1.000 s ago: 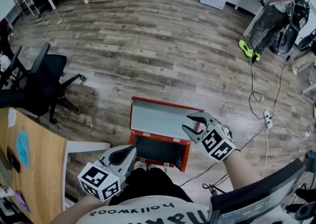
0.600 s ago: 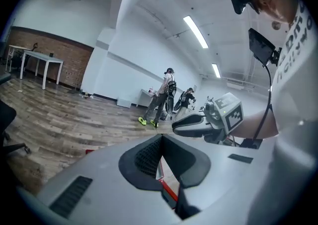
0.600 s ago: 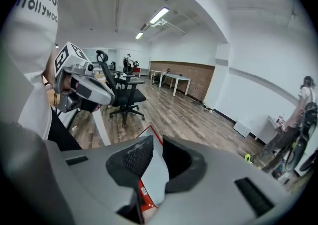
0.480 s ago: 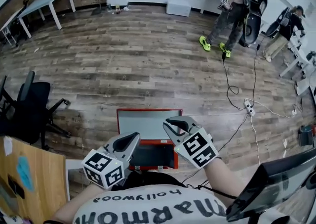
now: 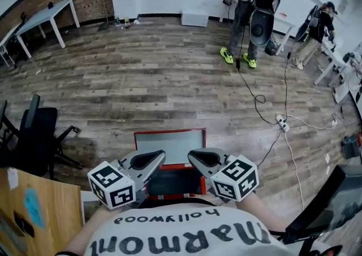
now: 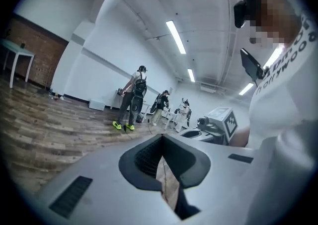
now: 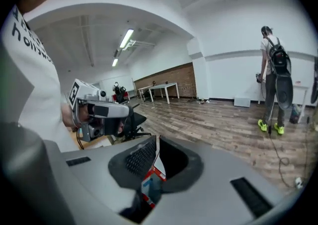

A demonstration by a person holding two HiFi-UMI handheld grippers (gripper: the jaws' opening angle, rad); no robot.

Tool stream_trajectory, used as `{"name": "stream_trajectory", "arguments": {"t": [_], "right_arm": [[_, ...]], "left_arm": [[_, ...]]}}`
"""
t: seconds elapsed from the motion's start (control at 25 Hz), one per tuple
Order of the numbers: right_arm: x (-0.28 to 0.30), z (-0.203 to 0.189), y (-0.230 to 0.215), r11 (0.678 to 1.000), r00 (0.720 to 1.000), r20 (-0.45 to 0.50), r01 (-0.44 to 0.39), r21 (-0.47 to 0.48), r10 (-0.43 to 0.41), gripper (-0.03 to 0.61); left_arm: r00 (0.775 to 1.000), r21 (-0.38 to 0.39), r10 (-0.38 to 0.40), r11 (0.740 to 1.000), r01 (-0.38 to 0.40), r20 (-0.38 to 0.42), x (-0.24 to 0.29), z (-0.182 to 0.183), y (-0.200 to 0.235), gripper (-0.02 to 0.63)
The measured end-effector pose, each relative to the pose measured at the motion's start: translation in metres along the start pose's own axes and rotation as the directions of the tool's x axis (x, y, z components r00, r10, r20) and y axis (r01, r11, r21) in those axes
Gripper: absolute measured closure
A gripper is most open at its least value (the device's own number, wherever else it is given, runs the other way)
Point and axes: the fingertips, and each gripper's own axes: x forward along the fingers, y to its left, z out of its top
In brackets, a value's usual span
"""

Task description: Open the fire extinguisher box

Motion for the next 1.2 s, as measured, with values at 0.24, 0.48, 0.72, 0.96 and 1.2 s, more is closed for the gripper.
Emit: {"name": "stream_trajectory", "arguments": {"t": [0.24,0.48,0.72,0.96,1.2], "right_arm": [[-0.011,-0.004,-0.001,0.955,0.991,0.126,-0.072,0.287,0.037,0.557],[-0.011,-0.021,-0.008,0.990,0.999,0.014,0.040,0.133,-0.042,0.558],[-0.008,-0.032,-0.009,0.979,1.000,0.010,0.015,0.203,-0.018,0.561],[-0.013,-0.030,-0.013,0.965,0.999,0.027,0.010,0.264,-0.018,0.569],[-0.003,-0.032,-0.005,0.983,1.000,-0.011,0.029,0.184,-0.027,0.569]], "left_arm": [[0.998,-0.013,0.050,0.999,-0.050,-0.029,0.000,-0.008,0.002,0.609],[0.998,-0.004,0.044,0.999,-0.044,-0.035,0.002,-0.023,0.010,0.609],[0.983,-0.016,-0.013,1.000,0.010,-0.183,0.008,-0.053,0.006,0.609],[0.982,-0.021,-0.004,1.000,0.000,-0.189,0.002,-0.059,0.007,0.609],[0.985,-0.026,0.040,0.999,-0.045,-0.165,-0.007,-0.055,0.017,0.609]]}}
